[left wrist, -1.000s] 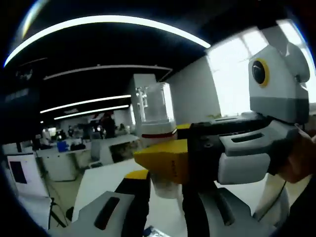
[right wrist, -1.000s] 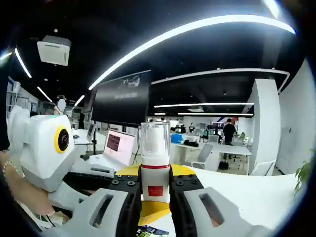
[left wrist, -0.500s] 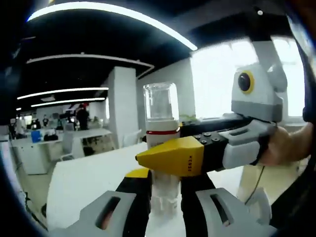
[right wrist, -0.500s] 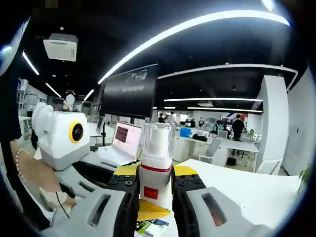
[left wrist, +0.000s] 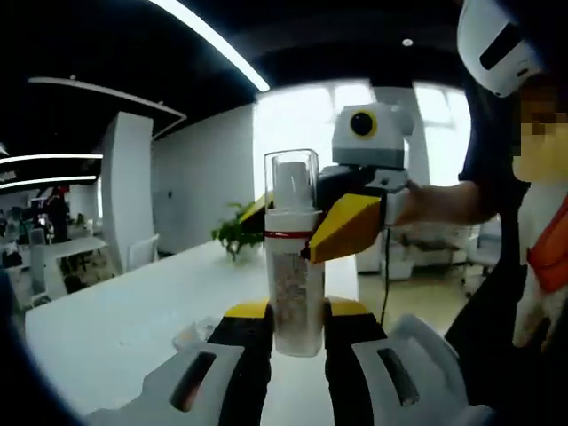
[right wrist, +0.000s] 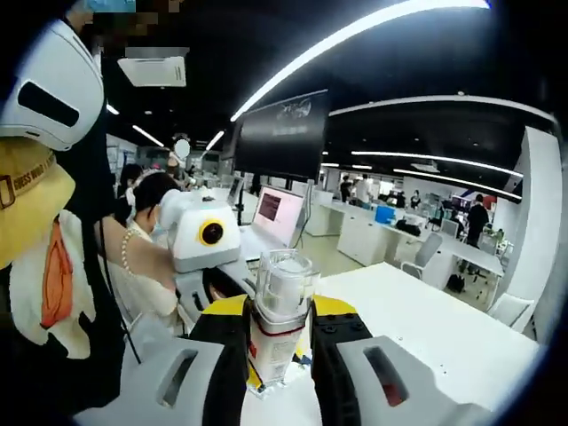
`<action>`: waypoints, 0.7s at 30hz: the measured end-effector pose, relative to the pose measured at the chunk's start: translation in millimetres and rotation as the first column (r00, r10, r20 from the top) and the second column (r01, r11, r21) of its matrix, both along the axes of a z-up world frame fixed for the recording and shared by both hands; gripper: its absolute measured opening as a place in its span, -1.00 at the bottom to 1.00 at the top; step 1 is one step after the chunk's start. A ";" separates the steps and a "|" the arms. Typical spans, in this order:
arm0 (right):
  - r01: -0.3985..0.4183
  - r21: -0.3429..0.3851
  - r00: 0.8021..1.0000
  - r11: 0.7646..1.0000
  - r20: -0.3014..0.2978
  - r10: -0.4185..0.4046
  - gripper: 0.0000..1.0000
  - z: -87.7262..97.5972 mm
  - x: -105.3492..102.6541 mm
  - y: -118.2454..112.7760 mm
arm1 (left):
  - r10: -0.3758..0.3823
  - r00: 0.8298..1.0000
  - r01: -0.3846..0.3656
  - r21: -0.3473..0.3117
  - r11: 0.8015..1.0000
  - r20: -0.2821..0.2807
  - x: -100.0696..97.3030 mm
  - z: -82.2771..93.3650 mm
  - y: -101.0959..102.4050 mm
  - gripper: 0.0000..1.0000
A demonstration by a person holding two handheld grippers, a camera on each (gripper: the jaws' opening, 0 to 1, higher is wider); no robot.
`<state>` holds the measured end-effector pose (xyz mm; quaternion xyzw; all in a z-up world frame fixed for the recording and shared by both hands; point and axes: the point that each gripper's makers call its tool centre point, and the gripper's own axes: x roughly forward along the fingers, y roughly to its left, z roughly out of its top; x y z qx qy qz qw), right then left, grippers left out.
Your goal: Arrange the skincare products in the storage area until every visible bottle or jar stands upright without overlapping.
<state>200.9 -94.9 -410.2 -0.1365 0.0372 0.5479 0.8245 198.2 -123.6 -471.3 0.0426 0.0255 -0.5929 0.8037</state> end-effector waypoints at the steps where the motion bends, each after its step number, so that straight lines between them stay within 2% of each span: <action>1: -0.016 -0.046 1.000 0.999 0.020 0.017 -0.49 -3.8 0.7 -4.0 | -0.009 1.000 0.009 0.001 1.000 -0.007 -0.2 -2.3 -2.0 -0.52; 4: -0.077 -0.114 0.997 0.990 0.016 0.080 -0.51 -10.4 -1.6 -5.5 | -0.040 0.999 0.040 0.017 0.999 0.005 -0.7 -9.4 -9.6 -0.52; 8: -0.120 -0.101 0.993 0.988 -0.017 0.119 -0.54 -6.9 6.6 -9.7 | -0.048 0.999 0.048 0.012 0.999 0.002 6.0 -15.1 -16.9 -0.52; 10: -0.160 -0.157 0.987 0.975 -0.042 0.155 -0.54 -16.4 7.6 -12.0 | -0.050 0.999 0.050 0.022 0.998 0.001 8.4 -18.2 -19.1 -0.52; 11: -0.177 -0.177 0.984 0.968 -0.065 0.168 -0.56 -20.3 6.5 -13.7 | -0.053 0.998 0.052 0.045 0.998 0.020 10.2 -22.5 -20.6 -0.52; 13: -0.223 -0.206 0.974 0.953 -0.092 0.208 -0.58 -24.0 4.4 -17.4 | -0.073 0.997 0.072 0.052 0.996 0.030 10.5 -25.5 -24.1 -0.52; 15: -0.235 -0.231 0.967 0.944 -0.155 0.203 -0.60 -30.0 4.6 -23.4 | -0.082 0.996 0.080 0.055 0.995 0.038 11.8 -29.2 -29.8 -0.52; 17: -0.226 -0.278 0.968 0.933 -0.173 0.183 -0.60 -37.0 8.9 -29.7 | -0.076 0.996 0.072 0.068 0.995 0.047 14.7 -33.9 -33.8 -0.52; 19: -0.218 -0.365 0.968 0.905 -0.202 0.152 -0.61 -52.0 12.9 -39.3 | -0.066 0.997 0.061 0.096 0.993 0.049 19.0 -45.5 -38.4 -0.52; 21: -0.205 -0.439 0.973 0.875 -0.190 0.133 -0.61 -66.0 20.2 -46.9 | -0.043 0.998 0.037 0.122 0.992 0.053 24.4 -58.3 -41.4 -0.52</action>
